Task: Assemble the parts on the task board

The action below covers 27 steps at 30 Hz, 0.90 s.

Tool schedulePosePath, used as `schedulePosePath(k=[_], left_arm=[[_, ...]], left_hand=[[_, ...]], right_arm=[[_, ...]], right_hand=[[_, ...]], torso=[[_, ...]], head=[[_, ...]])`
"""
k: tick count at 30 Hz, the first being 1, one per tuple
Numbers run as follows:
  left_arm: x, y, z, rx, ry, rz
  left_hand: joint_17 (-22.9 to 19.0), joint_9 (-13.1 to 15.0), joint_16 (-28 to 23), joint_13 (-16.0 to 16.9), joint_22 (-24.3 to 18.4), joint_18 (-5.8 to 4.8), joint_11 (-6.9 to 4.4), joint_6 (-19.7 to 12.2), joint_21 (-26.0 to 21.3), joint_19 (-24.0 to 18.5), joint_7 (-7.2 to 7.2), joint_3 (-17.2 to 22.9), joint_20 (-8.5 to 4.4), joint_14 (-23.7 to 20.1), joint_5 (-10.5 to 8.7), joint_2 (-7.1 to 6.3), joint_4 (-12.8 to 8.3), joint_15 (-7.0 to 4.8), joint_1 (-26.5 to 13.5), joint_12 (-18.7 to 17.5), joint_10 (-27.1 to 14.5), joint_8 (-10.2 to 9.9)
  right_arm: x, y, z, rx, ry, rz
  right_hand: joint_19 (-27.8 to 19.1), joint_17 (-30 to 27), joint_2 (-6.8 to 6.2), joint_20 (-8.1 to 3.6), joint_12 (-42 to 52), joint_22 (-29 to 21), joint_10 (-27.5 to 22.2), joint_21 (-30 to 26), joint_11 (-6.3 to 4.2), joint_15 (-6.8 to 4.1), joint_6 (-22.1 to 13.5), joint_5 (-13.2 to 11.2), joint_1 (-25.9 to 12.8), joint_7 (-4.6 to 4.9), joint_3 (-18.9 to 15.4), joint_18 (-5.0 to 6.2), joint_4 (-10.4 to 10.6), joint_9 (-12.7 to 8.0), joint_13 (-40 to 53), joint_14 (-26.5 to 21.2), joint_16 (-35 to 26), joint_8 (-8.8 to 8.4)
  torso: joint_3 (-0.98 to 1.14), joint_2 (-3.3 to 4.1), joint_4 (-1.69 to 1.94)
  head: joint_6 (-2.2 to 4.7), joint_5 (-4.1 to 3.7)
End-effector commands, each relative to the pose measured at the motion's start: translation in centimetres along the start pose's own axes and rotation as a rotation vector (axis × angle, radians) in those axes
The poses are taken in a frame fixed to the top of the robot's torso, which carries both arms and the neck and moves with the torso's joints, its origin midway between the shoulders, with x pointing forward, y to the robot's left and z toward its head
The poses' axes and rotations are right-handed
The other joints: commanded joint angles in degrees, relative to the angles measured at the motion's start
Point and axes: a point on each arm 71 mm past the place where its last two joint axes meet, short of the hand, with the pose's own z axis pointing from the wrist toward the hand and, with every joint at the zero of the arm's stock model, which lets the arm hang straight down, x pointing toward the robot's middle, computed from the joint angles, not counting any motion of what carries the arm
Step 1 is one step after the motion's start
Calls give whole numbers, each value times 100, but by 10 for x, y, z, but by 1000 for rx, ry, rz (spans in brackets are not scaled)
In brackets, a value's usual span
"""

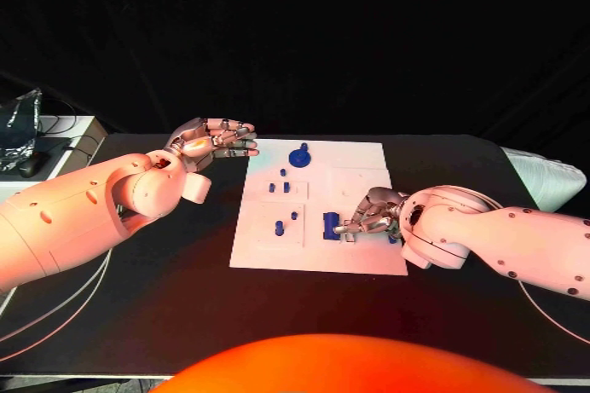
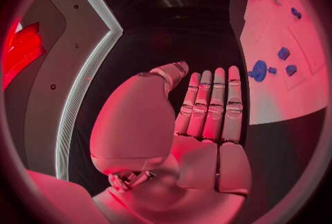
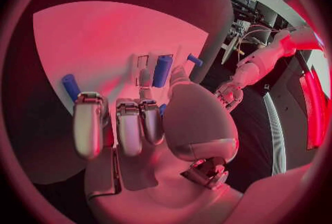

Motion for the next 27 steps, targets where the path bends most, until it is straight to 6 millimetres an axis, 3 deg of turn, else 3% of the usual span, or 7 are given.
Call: schedulePosePath(k=[1,6,8,10,11,18,27], left_arm=[[2,-1,0,7,16,-10],[2,0,0,7,16,-10],[2,0,1,7,16,-11],[2,0,1,7,16,-12],[3,0,1,7,17,-12],[5,1,1,10,24,-15],[8,3,-1,13,30,-19]], left_hand=[[5,-8,-25,-6,-5,33,21,-38,-37,48,8,-11,8,-8,28,36,31,38,14,-21,-8,-25],[7,-9,-33,-6,-15,33,23,-39,-42,47,9,-10,10,-10,30,41,35,39,18,-22,-13,-27],[7,-9,-33,-6,-15,33,23,-39,-42,47,9,-10,10,-10,30,41,35,39,18,-22,-13,-27],[7,-9,-33,-6,-15,33,23,-39,-42,47,9,-10,10,-10,30,41,35,39,18,-22,-13,-27],[7,-9,-33,-6,-15,33,23,-39,-42,47,9,-10,10,-10,30,41,35,39,18,-22,-13,-27],[9,-9,-36,-5,-21,34,22,-35,-44,48,8,-8,11,-7,31,47,36,39,23,-19,-11,-26],[10,-9,-37,-5,-24,34,21,-33,-44,49,6,-8,11,-5,31,50,37,39,24,-18,-8,-25]], right_arm=[[-4,0,-5,-46,-45,-3],[-11,-8,-15,-51,-62,10],[-16,-13,-19,-47,-70,20],[-21,-21,-22,-34,-80,28],[-24,-25,-23,-23,-84,29],[-39,-61,-28,72,-77,11],[-50,-87,-29,154,-78,-54]], right_hand=[[429,1445,15,-23,34,1283,503,35,-54,-38,33,45,175,-11,-22,-93,3,11,1397,573,14,28],[440,1461,8,-35,65,1296,523,87,-67,-50,55,111,441,-24,58,-102,2,22,1421,577,19,42],[444,1462,51,-40,71,1300,528,102,-70,-54,55,248,528,-27,94,-105,5,18,1426,577,20,36],[446,1462,115,-46,78,1304,532,115,-71,-57,9,573,790,-22,195,-108,-38,-14,1432,577,19,-15],[447,1467,155,-43,79,1304,533,117,-59,-50,-15,420,930,-8,287,-108,-29,-48,1433,578,21,-64],[448,1471,146,-9,89,1306,539,124,10,5,-128,327,885,77,347,-111,18,-206,1441,579,22,-264],[456,1509,134,16,113,1318,554,174,14,20,21,281,679,72,342,-119,30,-340,1459,588,37,-321]], torso=[[0,-2,-11],[-5,-13,-14],[-5,-15,-14],[-6,-12,-11],[-6,-17,-15],[-8,-7,-15],[-2,3,-5]], head=[[1,3],[1,-26],[1,-43],[1,-68],[1,-74],[1,-128],[1,-194]])
